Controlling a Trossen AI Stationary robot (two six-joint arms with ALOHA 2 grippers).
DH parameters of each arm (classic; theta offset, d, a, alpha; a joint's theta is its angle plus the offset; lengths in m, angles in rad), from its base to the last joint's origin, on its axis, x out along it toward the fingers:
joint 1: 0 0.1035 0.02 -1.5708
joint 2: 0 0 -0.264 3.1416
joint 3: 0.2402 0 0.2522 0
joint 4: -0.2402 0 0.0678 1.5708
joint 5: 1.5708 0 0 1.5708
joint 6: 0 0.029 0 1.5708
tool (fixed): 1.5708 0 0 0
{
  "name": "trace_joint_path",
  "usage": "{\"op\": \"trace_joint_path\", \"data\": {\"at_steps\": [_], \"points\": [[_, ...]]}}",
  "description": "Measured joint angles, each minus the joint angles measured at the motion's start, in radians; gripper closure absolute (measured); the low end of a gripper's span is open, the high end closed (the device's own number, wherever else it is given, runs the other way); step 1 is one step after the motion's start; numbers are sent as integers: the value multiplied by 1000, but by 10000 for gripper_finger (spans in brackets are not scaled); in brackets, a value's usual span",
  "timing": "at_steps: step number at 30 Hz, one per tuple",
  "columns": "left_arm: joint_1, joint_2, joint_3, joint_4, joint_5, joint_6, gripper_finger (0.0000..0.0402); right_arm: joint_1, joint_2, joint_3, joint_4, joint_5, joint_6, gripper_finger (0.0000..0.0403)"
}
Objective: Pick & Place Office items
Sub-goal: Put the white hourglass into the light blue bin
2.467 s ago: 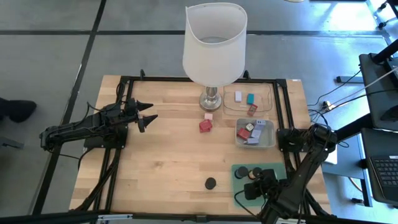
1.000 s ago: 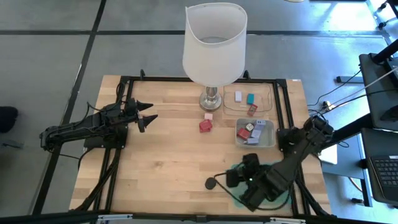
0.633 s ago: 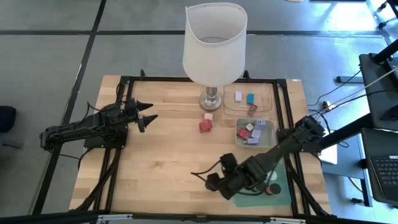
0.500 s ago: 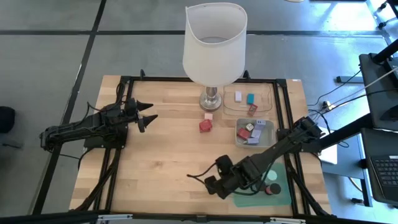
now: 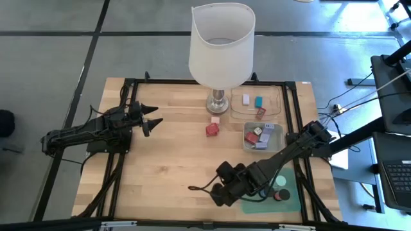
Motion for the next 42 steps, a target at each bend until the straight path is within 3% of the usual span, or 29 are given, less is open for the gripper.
{"op": "trace_joint_path", "data": {"at_steps": [12, 33, 37, 42], "points": [[0, 0, 0, 0, 0, 0, 54, 40, 56, -5, 42, 152, -209, 44], [0, 0, 0, -1, 0, 0, 54, 59, 208, -5, 111, 184, -197, 45], [0, 0, 0, -1, 0, 0, 54, 59, 208, -5, 105, 223, -172, 65], [0, 0, 0, -1, 0, 0, 54, 59, 208, -5, 81, 231, -128, 119]]}}
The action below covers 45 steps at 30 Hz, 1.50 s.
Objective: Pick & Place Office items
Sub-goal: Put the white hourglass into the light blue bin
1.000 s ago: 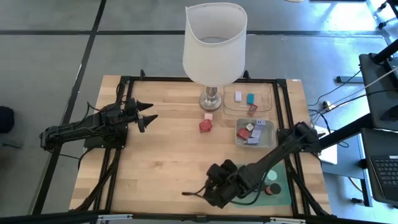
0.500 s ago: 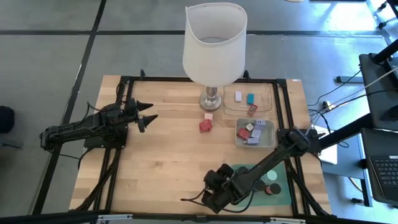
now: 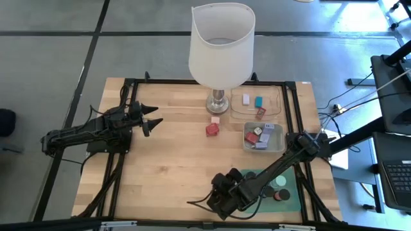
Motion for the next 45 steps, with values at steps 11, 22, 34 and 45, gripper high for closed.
{"op": "trace_joint_path", "data": {"at_steps": [11, 22, 34, 45], "points": [[0, 0, 0, 0, 0, 0, 54, 5, -6, 0, -17, 1, 16, 200], [0, 0, 0, 0, 0, 0, 54, 79, -135, 1, -123, 133, 133, 198], [0, 0, 0, 0, 0, 0, 54, 167, -261, 2, -385, -6, 547, 197], [0, 0, 0, 0, 0, 0, 54, 263, -253, -14, -544, -87, 805, 194]]}}
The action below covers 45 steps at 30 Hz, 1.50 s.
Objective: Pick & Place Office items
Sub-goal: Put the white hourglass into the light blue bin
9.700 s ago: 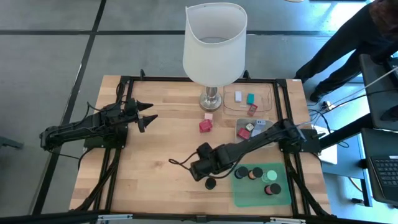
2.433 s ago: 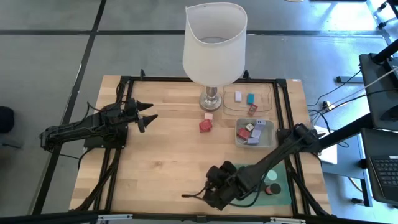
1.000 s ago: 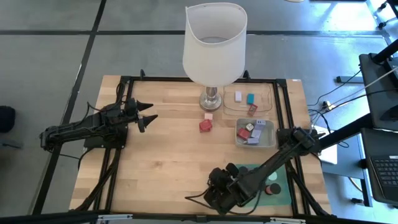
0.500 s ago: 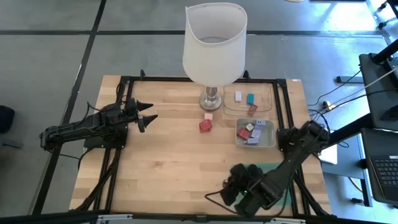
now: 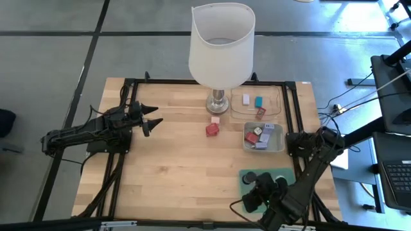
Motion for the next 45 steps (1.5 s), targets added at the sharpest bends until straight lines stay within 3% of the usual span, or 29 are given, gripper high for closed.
{"op": "trace_joint_path", "data": {"at_steps": [10, 21, 33, 45], "points": [[0, 0, 0, 0, 0, 0, 54, 48, 2, -132, 93, 18, 53, 194], [0, 0, 0, 0, 0, 0, 54, 33, 2, -226, 235, 64, -18, 193], [0, 0, 0, 0, 0, 0, 54, 8, 2, -232, 243, 64, -62, 190], [0, 0, 0, 0, 0, 0, 54, -26, 2, -232, 233, 61, -107, 144]]}}
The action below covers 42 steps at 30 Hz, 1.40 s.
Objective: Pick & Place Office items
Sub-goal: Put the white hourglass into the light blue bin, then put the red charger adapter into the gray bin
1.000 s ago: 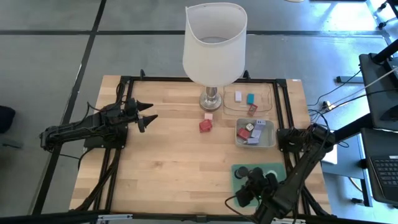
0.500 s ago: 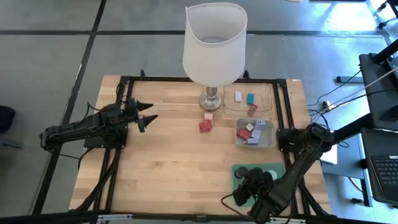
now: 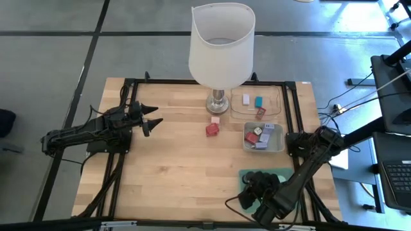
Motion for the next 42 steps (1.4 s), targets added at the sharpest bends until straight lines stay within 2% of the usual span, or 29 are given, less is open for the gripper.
{"op": "trace_joint_path", "data": {"at_steps": [7, 13, 20, 29, 34, 42], "points": [[0, 0, 0, 0, 0, 0, 54, -18, 0, 38, -34, 0, 1, 104], [0, 0, 0, 0, 0, 0, 54, -39, 0, 191, -244, 3, 8, 57], [0, 0, 0, 0, 0, 0, 54, -130, 0, 311, -405, 3, 125, 8], [0, 0, 0, 0, 0, 0, 54, -312, 0, 360, -388, 0, 252, 7], [0, 0, 0, 0, 0, 0, 54, -419, 0, 369, -300, -2, 323, 4], [0, 0, 0, 0, 0, 0, 54, -610, 0, 369, -128, -180, 418, 4]]}}
